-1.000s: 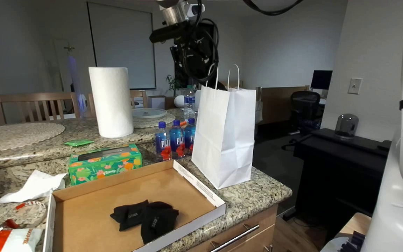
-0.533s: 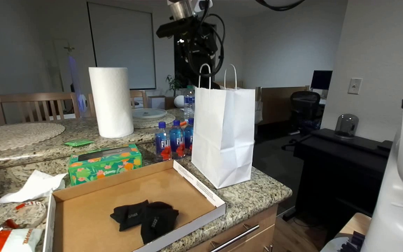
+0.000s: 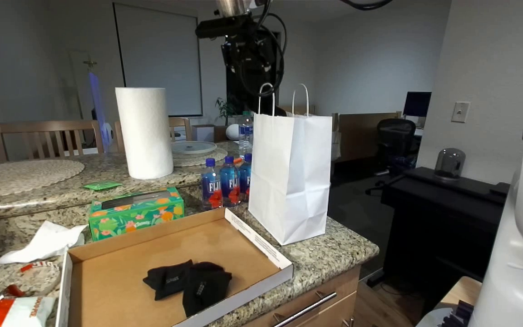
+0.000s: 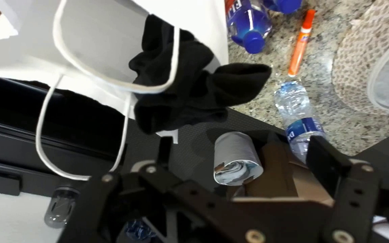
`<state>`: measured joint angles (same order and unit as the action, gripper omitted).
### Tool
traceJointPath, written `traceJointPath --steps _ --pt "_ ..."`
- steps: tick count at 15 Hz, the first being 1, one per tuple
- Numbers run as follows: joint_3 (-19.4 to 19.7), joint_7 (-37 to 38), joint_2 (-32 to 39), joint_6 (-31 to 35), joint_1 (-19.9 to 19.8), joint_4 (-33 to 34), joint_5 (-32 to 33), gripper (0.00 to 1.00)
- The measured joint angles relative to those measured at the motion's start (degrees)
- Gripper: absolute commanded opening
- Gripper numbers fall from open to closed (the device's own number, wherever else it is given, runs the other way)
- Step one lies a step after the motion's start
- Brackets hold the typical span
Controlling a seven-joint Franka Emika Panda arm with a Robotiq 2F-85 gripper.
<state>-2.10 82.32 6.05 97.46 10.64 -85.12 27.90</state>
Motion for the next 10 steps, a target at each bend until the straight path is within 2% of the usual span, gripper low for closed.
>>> traceJointPath --steps 3,10 --pt "-1.5 -0.4 0.2 2.5 0.2 -0.4 0.0 1.0" --pt "-3.2 -3.5 2.3 2.7 0.2 -2.0 0.0 1.0"
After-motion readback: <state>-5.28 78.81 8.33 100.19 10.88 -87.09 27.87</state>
